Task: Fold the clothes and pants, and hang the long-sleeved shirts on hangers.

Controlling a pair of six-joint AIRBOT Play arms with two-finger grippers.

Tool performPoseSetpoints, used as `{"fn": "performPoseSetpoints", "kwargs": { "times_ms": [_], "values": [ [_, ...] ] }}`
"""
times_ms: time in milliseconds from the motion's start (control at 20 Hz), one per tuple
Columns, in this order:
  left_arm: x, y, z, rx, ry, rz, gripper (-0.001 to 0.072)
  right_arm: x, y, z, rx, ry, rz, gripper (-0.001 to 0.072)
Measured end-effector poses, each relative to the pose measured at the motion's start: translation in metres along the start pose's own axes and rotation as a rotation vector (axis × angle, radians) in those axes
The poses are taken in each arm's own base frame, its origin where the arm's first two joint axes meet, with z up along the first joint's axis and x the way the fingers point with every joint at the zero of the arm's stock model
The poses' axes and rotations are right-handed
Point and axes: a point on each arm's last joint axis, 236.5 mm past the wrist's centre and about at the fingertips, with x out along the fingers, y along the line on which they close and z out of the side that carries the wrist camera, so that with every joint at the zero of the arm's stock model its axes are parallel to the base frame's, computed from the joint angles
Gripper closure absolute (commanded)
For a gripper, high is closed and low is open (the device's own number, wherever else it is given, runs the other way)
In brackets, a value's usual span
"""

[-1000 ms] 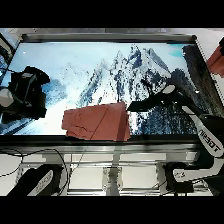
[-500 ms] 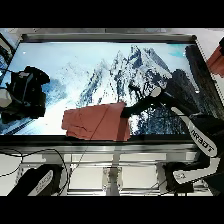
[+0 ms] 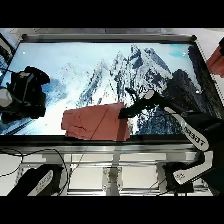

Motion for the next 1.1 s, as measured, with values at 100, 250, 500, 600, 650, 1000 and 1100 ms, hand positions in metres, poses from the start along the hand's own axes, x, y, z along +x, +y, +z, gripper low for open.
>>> {"fn": "performPoseSetpoints", "kwargs": {
  "times_ms": [100, 250, 500, 600, 650, 1000, 1100],
  "values": [
    [0.001, 0.0, 0.0, 0.001, 0.004, -0.001, 0.0372, 0.002, 0.006, 0.003, -0.023, 0.011, -0.002, 0.0702],
    [0.002, 0.0, 0.001, 0.001, 0.004, -0.001, 0.0371, -0.008, 0.018, 0.022, -0.053, -0.019, 0.007, 0.0704],
    [0.003, 0.0, 0.001, 0.002, 0.003, -0.001, 0.0372, -0.072, -0.03, 0.051, 0.001, -0.05, -0.118, 0.0705],
    [0.003, 0.0, 0.002, 0.002, 0.003, 0.0, 0.0371, -0.114, -0.082, 0.047, 0.095, -0.06, -0.219, 0.0704],
    [0.003, 0.0, 0.002, 0.002, 0.003, 0.0, 0.0371, -0.138, -0.113, 0.04, 0.158, -0.063, -0.277, 0.0704],
    [0.003, 0.0, 0.002, 0.002, 0.002, 0.0, 0.0371, -0.287, -0.295, -0.088, 0.719, -0.186, -0.469, 0.0703],
    [0.003, 0.0, 0.002, 0.002, 0.002, 0.0, 0.0371, -0.318, -0.326, -0.132, 0.861, -0.248, -0.492, 0.0702]
  ]
}}
